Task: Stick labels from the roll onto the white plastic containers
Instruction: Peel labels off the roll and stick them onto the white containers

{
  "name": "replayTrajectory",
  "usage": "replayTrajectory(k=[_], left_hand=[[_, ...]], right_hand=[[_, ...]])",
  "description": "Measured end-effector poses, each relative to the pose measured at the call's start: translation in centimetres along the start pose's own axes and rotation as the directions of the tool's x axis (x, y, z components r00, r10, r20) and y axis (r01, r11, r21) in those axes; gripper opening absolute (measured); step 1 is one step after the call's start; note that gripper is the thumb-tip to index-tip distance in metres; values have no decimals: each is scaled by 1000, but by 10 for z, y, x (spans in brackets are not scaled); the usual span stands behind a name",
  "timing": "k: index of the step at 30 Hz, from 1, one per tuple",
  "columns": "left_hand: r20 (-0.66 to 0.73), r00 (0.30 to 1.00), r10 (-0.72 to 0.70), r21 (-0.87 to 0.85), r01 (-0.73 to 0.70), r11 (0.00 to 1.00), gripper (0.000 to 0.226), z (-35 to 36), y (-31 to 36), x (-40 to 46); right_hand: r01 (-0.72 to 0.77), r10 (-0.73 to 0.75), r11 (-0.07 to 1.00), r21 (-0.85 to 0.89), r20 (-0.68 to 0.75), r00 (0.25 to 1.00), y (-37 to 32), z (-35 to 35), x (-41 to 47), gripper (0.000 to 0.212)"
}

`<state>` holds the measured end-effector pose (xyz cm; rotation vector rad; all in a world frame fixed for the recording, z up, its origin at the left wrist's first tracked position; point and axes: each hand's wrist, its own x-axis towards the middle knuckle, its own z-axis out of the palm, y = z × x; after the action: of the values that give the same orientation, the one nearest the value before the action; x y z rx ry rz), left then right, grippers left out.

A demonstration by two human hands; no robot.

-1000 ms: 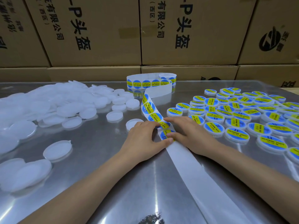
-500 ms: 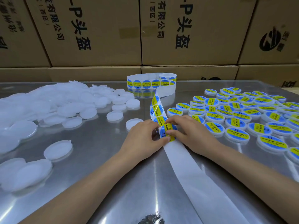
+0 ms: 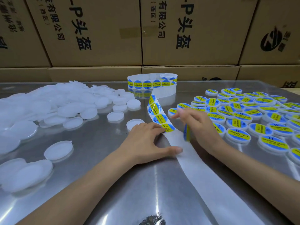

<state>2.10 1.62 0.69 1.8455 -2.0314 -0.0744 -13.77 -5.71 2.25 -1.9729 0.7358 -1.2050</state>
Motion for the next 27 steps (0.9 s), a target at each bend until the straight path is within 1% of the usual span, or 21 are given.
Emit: replayTrajectory(k=[2,3,4,6,8,9,11,13,14,15,17,18,19,21,23,24,25,26,27], left_hand=[[60,998,8,49,-11,999,107,3,-1,-1],[78,997,11,62,-16,998,108,4,-2,-1],[85,996,14,64,-19,998,107,5,-2,-1],[86,996,13,62,-19,998,100,5,-2,-1],[85,996,15,66,-21,998,90,6,-2,-1],[79,996,28,56,-32,998,85,5,-2,-1],[42,994,96,-46,-94,995,68,2,-3,-1],[-17,991,133,-182,-134,974,47,-1,-6,0],[-50,993,109,-206,-117,972,44,-3,-9,1],[-96,994,49,-179,-66,982,43,-5,-13,2],[-205,969,-134,-17,134,991,39,-10,-23,4],[-235,950,-208,51,226,973,36,-12,-28,3],[-237,936,-261,75,285,956,32,-14,-32,2],[-213,916,-339,31,353,935,20,-17,-37,1],[-208,915,-345,0,353,936,12,-19,-38,2],[-219,916,-336,-48,334,941,11,-19,-38,4],[-223,914,-339,-169,306,937,12,-20,-35,6],[-192,911,-364,-372,275,886,14,-22,-31,7],[-108,914,-392,-613,249,750,17,-25,-26,8]], right_hand=[[-113,117,981,155,-18,993,-4,-1,1,34],[-167,175,955,247,-9,985,-6,-1,2,36],[-221,231,909,353,13,973,-8,-1,3,35],[-315,311,800,510,97,946,-12,0,3,23],[-399,355,726,560,192,915,-13,4,0,12],[-438,375,700,564,233,898,-12,6,-2,10],[-492,410,659,569,276,869,-11,10,-6,8],[-505,430,638,581,275,860,-10,11,-7,4],[-507,437,632,586,270,858,-9,12,-7,5],[-507,442,629,589,266,857,-8,11,-7,8],[-508,450,627,591,257,855,-7,10,-7,9],[-509,453,630,587,255,854,-7,11,-7,7],[-510,455,635,580,253,854,-6,11,-6,5],[-511,458,643,571,248,854,-5,11,-6,4],[-510,458,644,571,247,854,-4,11,-6,7],[-510,457,641,573,248,854,-3,11,-6,8],[-512,458,638,575,250,853,-3,11,-6,9],[-514,462,635,577,249,851,-3,11,-6,9],[-514,465,633,579,248,850,-2,10,-6,8]])
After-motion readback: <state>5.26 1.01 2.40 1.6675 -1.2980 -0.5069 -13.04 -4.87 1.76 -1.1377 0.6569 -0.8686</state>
